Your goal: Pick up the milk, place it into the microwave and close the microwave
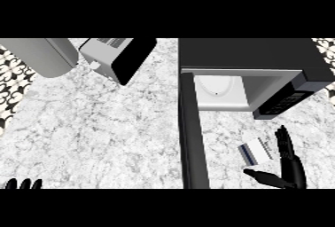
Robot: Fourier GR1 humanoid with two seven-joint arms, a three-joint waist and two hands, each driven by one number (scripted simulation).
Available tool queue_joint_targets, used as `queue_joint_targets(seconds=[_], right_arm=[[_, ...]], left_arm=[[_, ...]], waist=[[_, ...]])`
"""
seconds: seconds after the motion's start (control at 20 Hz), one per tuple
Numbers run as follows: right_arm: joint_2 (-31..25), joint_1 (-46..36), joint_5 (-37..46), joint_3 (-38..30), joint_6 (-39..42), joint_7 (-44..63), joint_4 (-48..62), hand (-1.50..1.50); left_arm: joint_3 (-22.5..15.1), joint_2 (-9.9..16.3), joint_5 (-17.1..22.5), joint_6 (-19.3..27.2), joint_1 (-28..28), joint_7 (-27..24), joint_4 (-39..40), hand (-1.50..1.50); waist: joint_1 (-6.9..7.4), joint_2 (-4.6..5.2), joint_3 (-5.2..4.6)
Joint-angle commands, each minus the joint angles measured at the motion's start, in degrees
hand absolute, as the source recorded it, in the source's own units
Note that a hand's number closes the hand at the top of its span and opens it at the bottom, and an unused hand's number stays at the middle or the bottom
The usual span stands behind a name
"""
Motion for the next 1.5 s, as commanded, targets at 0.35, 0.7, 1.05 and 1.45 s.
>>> queue_joint_targets(seconds=[0.35, 0.7, 1.05, 1.45], right_arm=[[0.30, -8.57, 0.32, -2.23, 0.79, -9.60, 16.81, -1.50], [-2.10, -10.37, -3.61, -5.51, 10.06, -11.47, 19.97, -1.50], [0.73, -8.44, -5.00, -4.56, 14.56, -14.33, 16.98, 1.50], [2.90, -7.57, -5.99, -0.08, 22.00, -8.49, 9.73, 1.50]], left_arm=[[0.06, 0.27, 0.88, 0.69, -1.51, 1.87, -0.41, -1.50], [0.01, 0.04, 1.25, -0.30, -2.23, -0.85, 2.60, -1.50], [0.68, 0.45, 2.12, -0.04, -0.09, 0.31, -1.09, -1.50], [1.87, 0.87, 2.80, -0.96, 0.74, -1.42, 1.14, -1.50]], waist=[[0.10, 0.06, 0.03], [0.19, 0.14, 0.07], [-0.02, 0.04, 0.05], [-0.37, -0.24, -0.05]])
